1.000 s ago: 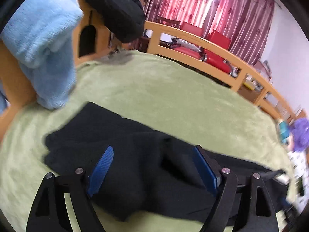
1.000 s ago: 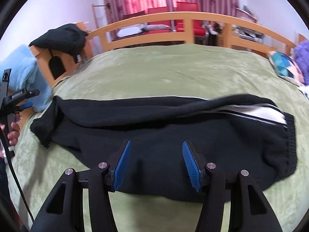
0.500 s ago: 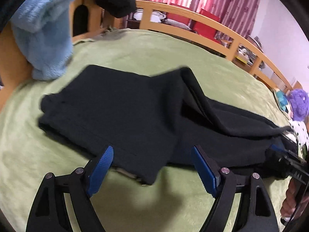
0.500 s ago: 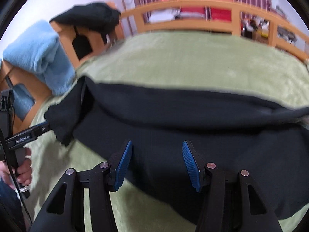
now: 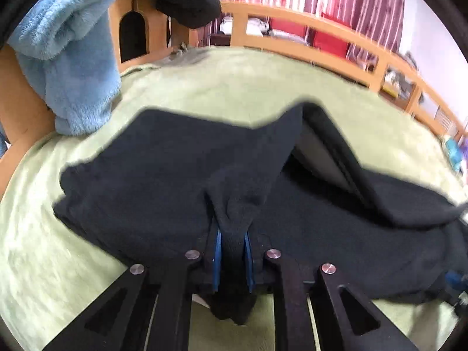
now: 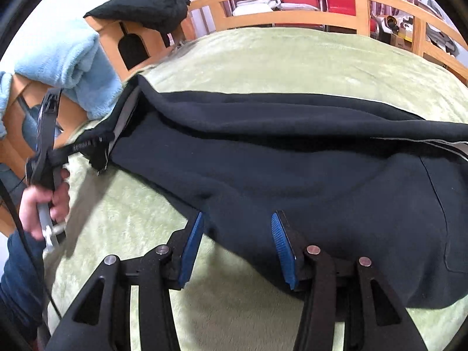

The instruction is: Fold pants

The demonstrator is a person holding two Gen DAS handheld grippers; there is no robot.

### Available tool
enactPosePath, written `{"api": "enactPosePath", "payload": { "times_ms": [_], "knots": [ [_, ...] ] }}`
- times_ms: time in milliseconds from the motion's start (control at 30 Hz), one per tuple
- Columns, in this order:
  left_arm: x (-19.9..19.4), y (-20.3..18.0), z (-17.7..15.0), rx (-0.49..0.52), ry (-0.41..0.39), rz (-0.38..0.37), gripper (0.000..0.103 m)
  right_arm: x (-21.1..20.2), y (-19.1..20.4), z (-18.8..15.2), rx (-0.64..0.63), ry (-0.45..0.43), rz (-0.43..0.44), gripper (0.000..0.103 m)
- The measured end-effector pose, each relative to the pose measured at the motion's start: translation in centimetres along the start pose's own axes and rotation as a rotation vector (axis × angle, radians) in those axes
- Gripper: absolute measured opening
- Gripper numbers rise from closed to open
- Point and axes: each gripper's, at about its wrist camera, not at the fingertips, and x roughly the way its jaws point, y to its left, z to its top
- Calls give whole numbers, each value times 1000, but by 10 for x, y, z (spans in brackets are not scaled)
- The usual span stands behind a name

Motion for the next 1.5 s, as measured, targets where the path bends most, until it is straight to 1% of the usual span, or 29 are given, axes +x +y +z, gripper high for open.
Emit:
{"api": "enactPosePath", "payload": {
  "times_ms": [67, 133, 200, 233, 300, 367, 467, 500, 567, 600, 633, 667, 700, 733, 800, 867, 1000, 1067, 1100, 1167, 1233, 1267, 1300, 1367, 1433, 1500],
  "knots": [
    [-13, 13, 27, -8, -53, 42, 13, -8, 0, -2, 15, -17, 17, 48],
    [-25, 24, 54, -28, -95, 57, 13, -12, 0, -5, 22, -30, 21, 48],
    [-26, 28, 74, -15, -110, 115, 11, -15, -1, -7, 21, -38, 26, 48],
    [-24, 31, 86, 3, -137, 164, 10, -17, -1, -8, 17, -42, 28, 48],
    [-10, 33, 102, 26, -137, 166, 10, -18, -1, -9, 13, -52, 22, 48],
    [12, 34, 114, 32, -119, 181, 10, -18, -3, -8, 18, -58, 23, 48],
    [46, 31, 127, 74, -90, 194, 10, -20, -6, -7, 22, -67, 5, 48],
    [54, 29, 131, 88, -86, 204, 13, -22, -7, -6, 26, -68, -2, 48],
    [76, 27, 136, 135, -40, 251, 23, -28, -9, -4, 26, -77, -6, 48],
    [83, 28, 138, 149, -23, 282, 35, -32, -9, -4, 26, -84, -8, 48],
    [84, 29, 137, 156, -26, 314, 48, -36, -10, -3, 25, -94, -6, 48],
    [81, 29, 137, 164, -39, 333, 54, -39, -10, -2, 22, -102, -3, 48],
    [74, 29, 135, 174, -68, 339, 65, -42, -10, -2, 21, -111, 0, 48],
    [66, 29, 134, 177, -90, 341, 78, -45, -10, -1, 21, -119, 0, 48],
    [48, 33, 128, 160, -123, 349, 87, -46, -10, 1, 24, -125, 3, 48],
    [33, 37, 124, 151, -113, 333, 87, -46, -9, 2, 23, -129, 4, 48],
    [10, 44, 118, 150, -103, 329, 89, -48, -6, -2, 32, -128, 2, 48],
    [1, 50, 122, 126, -73, 271, 89, -48, -5, -4, 36, -116, 3, 48],
    [-3, 52, 124, 124, -62, 254, 91, -48, -4, -4, 32, -114, -7, 48],
    [-13, 53, 129, 122, -80, 282, 91, -49, -4, -5, 27, -110, -28, 48],
    [-24, 51, 132, 149, -120, 349, 91, -50, -4, -6, 30, -108, -35, 48],
    [-34, 50, 132, 152, -150, 370, 91, -51, -3, -7, 29, -109, -46, 48],
    [-40, 49, 133, 152, -167, 364, 91, -51, -3, -8, 27, -109, -51, 48],
    [-46, 48, 130, 157, -160, 345, 91, -51, -3, -10, 26, -110, -60, 48],
    [-47, 46, 122, 164, -156, 348, 91, -50, -3, -11, 30, -114, -66, 48],
    [-40, 45, 110, 163, -135, 321, 91, -48, -3, -12, 29, -121, -72, 48]
  ]
}}
